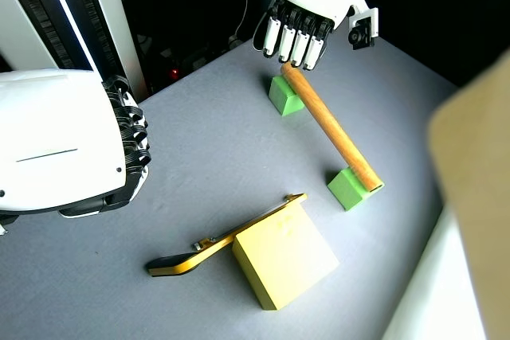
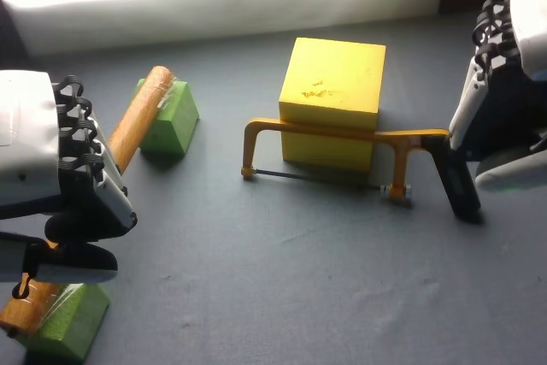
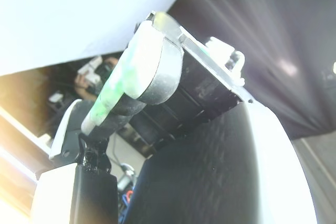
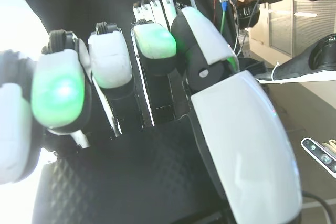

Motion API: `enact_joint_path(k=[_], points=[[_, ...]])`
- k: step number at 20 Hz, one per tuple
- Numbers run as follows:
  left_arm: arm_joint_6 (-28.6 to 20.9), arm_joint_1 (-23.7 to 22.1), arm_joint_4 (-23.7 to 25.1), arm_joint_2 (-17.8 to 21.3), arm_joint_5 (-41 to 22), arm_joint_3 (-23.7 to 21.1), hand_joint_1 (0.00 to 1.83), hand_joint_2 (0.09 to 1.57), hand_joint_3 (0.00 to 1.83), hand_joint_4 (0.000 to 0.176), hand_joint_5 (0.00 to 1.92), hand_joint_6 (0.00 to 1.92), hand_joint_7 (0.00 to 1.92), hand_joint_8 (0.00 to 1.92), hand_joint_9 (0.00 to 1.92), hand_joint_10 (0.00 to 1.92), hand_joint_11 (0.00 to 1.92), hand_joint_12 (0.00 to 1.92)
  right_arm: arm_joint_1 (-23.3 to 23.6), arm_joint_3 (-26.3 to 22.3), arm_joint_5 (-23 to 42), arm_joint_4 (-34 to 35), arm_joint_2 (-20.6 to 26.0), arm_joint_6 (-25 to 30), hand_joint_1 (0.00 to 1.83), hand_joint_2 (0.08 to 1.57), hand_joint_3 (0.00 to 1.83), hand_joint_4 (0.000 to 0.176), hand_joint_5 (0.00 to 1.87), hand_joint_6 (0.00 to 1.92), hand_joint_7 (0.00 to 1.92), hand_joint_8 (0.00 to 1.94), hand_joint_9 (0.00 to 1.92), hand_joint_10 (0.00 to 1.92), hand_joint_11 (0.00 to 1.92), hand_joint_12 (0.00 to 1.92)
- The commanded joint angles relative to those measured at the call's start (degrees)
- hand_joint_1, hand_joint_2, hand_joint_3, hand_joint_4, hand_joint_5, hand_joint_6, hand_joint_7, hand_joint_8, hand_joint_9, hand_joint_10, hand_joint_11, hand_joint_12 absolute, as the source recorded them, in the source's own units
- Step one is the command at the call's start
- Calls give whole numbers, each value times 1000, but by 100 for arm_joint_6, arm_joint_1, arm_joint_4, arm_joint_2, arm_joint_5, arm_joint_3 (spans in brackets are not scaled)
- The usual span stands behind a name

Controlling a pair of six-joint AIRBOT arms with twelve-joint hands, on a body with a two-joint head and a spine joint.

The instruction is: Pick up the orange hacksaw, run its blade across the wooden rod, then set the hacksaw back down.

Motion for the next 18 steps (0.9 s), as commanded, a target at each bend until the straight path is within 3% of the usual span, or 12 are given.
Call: enact_joint_path(k=[1, 9, 13, 18], points=[[29, -22, -409, 33, -443, 8, 0, 1137, 117, 0, 9, 37, 0, 15, 0, 3, 0, 67, 38, 1, 131, 487, 31, 1, 129, 976, 109, 0, 82, 56, 127, 54, 152, 74, 0, 668], [29, 55, -409, 52, -441, 115, 0, 1200, 9, 0, 11, 3, 3, 1, 0, 0, 22, 11, 2, 0, 197, 487, 21, 20, 85, 1055, 5, 0, 89, 0, 143, 1, 177, 2, 0, 625], [30, 44, -410, 56, -423, 112, 0, 1203, 6, 0, 12, 3, 1, 0, 0, 0, 19, 12, -21, -11, 249, 487, 21, 20, 157, 1095, 5, 0, 53, 0, 106, 0, 135, 0, 0, 542], [31, 51, -409, 116, -233, 29, 0, 1203, 4, 0, 18, 4, 1, 1, 0, 0, 8, 8, -23, -61, 205, 487, 21, 84, 443, 1072, 0, 0, 123, 17, 142, 8, 157, 6, 0, 596]])
